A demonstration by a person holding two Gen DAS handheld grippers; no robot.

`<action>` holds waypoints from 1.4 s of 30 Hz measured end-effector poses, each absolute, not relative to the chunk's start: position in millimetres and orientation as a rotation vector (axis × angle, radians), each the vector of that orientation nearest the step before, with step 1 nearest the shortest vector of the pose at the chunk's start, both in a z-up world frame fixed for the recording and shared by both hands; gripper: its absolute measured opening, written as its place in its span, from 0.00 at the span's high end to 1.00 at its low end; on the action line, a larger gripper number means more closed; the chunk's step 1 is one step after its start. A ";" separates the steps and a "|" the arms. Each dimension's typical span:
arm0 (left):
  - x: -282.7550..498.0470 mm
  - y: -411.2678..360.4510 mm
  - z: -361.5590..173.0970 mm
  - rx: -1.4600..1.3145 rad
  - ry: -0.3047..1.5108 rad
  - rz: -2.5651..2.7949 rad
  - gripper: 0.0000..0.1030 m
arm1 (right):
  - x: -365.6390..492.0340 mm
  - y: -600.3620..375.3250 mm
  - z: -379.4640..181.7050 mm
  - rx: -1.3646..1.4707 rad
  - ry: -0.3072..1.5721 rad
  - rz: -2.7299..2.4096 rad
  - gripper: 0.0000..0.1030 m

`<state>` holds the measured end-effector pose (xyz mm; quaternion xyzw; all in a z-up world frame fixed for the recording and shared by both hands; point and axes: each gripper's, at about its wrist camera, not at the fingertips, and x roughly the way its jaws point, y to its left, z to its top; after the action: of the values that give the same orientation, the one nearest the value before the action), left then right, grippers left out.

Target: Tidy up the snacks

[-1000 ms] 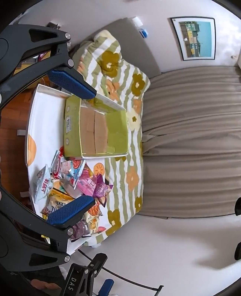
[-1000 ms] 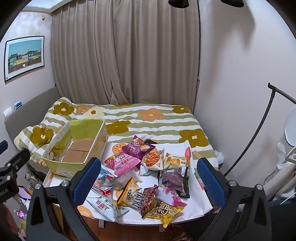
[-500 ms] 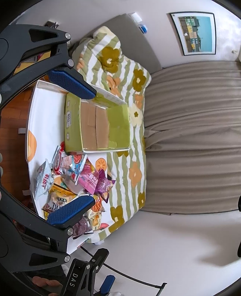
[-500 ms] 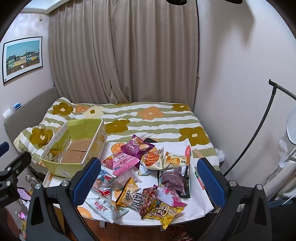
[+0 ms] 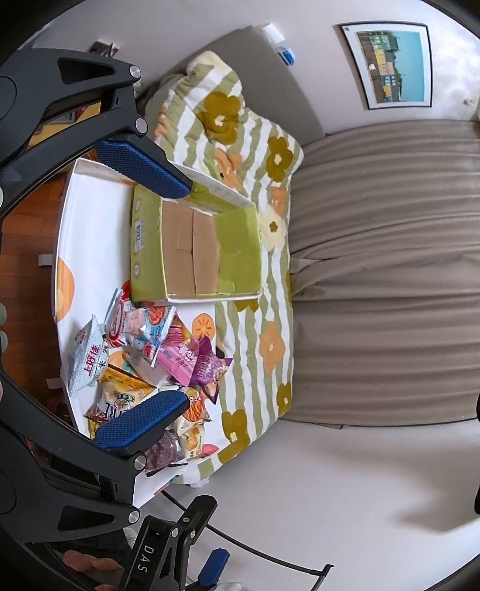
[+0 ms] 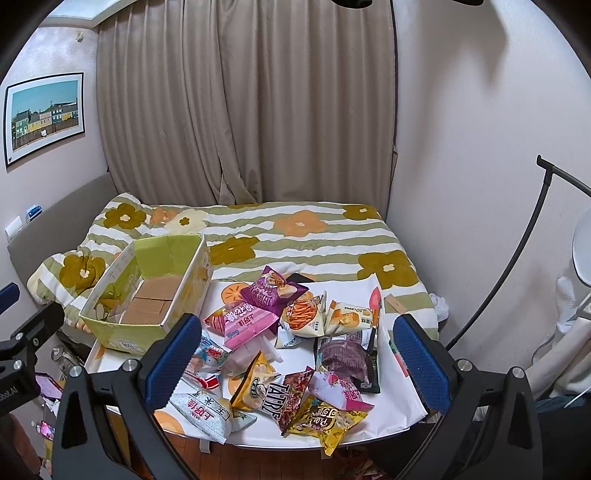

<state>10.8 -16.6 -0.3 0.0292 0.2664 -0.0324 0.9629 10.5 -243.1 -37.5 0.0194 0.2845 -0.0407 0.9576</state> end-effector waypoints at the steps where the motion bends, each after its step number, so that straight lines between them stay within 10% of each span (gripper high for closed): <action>1: 10.7 -16.6 -0.3 0.060 0.540 -0.066 0.00 | 10.6 -243.0 -37.5 0.040 0.578 -0.082 0.00; 42: 15.3 -17.7 -4.6 0.059 0.553 -0.070 0.00 | 11.0 -242.3 -40.0 0.039 0.583 -0.085 0.00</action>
<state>15.3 -17.7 -4.6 0.0289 0.2729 -0.0346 0.9610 11.0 -242.3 -40.0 0.0191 0.2872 -0.0420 0.9568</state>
